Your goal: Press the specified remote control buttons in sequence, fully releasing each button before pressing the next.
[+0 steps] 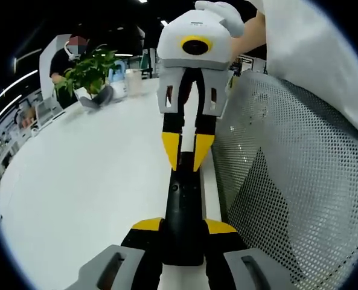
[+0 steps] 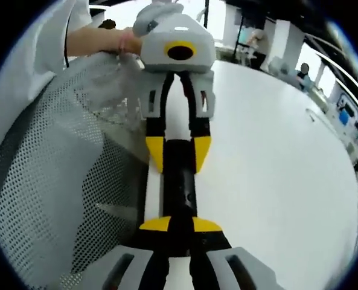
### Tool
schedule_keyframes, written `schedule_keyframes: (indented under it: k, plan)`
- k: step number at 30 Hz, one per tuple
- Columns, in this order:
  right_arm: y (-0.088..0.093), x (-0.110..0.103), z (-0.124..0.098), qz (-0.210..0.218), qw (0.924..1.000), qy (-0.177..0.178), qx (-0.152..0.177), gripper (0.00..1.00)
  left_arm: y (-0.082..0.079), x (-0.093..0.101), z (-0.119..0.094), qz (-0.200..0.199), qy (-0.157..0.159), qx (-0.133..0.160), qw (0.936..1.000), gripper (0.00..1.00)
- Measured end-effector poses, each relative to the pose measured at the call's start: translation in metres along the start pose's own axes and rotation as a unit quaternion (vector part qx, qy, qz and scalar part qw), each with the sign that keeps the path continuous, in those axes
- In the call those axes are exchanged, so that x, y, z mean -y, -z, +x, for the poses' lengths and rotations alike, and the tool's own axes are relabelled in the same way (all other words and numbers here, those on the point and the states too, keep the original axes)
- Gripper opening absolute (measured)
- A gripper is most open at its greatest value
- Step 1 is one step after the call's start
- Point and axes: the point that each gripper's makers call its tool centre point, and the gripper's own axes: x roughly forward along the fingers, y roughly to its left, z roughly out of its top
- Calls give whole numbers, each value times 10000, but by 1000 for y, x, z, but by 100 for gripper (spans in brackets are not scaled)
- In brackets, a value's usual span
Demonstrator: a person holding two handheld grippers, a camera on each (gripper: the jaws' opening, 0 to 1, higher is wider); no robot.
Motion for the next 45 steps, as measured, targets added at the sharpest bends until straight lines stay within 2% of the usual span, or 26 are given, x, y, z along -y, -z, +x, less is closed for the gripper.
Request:
schedule_keyframes:
  k: [2, 7, 8, 9, 12, 17, 19, 20, 22, 24, 32, 40, 44, 45]
  plan:
    - [0, 1, 1, -194, 9996, -49, -207, 7, 0, 0, 0, -10, 0, 6, 10000, 25]
    - [0, 0, 3, -316, 9980, -34, -544, 7, 0, 0, 0, -5, 3, 2, 10000, 25]
    - [0, 0, 3, -389, 9975, -24, -583, 7, 0, 0, 0, -2, 4, 0, 10000, 25]
    - [1, 0, 3, -640, 9957, -24, -666, 7, 0, 0, 0, -4, 6, 1, 10000, 25]
    - [1, 0, 3, -514, 9965, -13, -665, 8, 0, 0, 0, 0, 7, 1, 10000, 25]
    - [2, 2, 2, -308, 9986, 115, -408, 8, -1, 0, 0, -8, 4, 9, 10000, 25]
    - [1, 2, 1, -371, 9989, 255, -141, 8, -1, 0, -1, 1, 5, 5, 10000, 25]
    - [0, 2, 0, -274, 9988, 388, 114, 8, -1, 0, -1, 0, 5, 6, 10000, 25]
    - [0, 1, -1, -374, 9963, 526, 576, 7, -1, 0, 0, -3, 4, 12, 10000, 25]
    - [1, 0, -2, -227, 9949, 576, 796, 7, -1, 0, 0, -7, 1, 17, 10000, 25]
    - [-3, -1, -2, -248, 9942, 375, 975, 7, -1, 1, -1, -22, 2, 36, 10000, 25]
    - [-6, -2, 0, -340, 9959, 243, 798, 7, -1, 1, -1, -21, 0, 29, 10000, 25]
    - [-7, -2, 1, -360, 9977, 156, 544, 6, -1, 1, 0, -13, -20, 19, 10000, 25]
    - [-6, -2, 2, -331, 9986, 108, 390, 6, -1, 1, 0, -15, -22, 16, 10000, 25]
